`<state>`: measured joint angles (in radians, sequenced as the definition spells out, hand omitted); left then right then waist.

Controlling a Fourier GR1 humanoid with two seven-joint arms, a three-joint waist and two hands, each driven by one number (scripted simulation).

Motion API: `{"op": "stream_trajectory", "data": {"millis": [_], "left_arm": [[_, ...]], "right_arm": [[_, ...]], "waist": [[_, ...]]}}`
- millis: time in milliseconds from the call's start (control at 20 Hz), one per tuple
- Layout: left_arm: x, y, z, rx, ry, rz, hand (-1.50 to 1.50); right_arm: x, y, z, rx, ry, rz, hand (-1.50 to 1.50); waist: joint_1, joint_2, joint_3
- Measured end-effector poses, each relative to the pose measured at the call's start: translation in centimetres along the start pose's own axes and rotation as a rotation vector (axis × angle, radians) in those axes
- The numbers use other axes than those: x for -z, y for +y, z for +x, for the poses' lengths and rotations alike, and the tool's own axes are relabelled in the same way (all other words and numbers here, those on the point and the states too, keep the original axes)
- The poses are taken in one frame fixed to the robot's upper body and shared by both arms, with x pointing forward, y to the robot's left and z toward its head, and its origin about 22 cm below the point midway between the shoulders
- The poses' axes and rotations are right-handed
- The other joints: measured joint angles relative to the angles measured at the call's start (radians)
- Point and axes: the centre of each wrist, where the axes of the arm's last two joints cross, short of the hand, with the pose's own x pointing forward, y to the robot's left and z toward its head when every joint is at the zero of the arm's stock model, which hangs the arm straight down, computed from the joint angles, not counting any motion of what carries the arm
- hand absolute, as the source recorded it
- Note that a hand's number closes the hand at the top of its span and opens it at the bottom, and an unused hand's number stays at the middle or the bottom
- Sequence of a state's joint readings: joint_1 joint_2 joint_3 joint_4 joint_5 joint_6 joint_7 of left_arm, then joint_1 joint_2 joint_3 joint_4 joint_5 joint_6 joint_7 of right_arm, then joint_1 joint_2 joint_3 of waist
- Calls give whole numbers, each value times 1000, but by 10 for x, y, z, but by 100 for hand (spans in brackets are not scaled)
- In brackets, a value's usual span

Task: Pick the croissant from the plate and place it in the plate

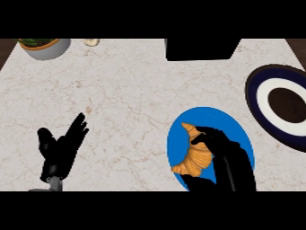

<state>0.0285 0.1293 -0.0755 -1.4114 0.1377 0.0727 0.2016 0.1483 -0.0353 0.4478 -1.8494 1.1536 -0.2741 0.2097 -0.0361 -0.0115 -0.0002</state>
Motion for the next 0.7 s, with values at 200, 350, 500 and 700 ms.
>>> {"op": "stream_trajectory", "data": {"millis": [200,350,500,700], "left_arm": [[-2,-1,1,3,-3,-1,0],[-1,-5,3,6,-7,-8,0],[-2,-4,7,1,-7,-16,0],[-1,-4,7,4,-7,-20,0]], "right_arm": [[-25,-23,13,78,53,-194,150],[-34,-32,11,139,117,-311,150],[-43,-46,1,201,177,-404,150],[-37,-59,-21,292,239,-507,150]], "waist": [[4,1,0],[13,5,1],[19,7,1],[27,9,1]]}}
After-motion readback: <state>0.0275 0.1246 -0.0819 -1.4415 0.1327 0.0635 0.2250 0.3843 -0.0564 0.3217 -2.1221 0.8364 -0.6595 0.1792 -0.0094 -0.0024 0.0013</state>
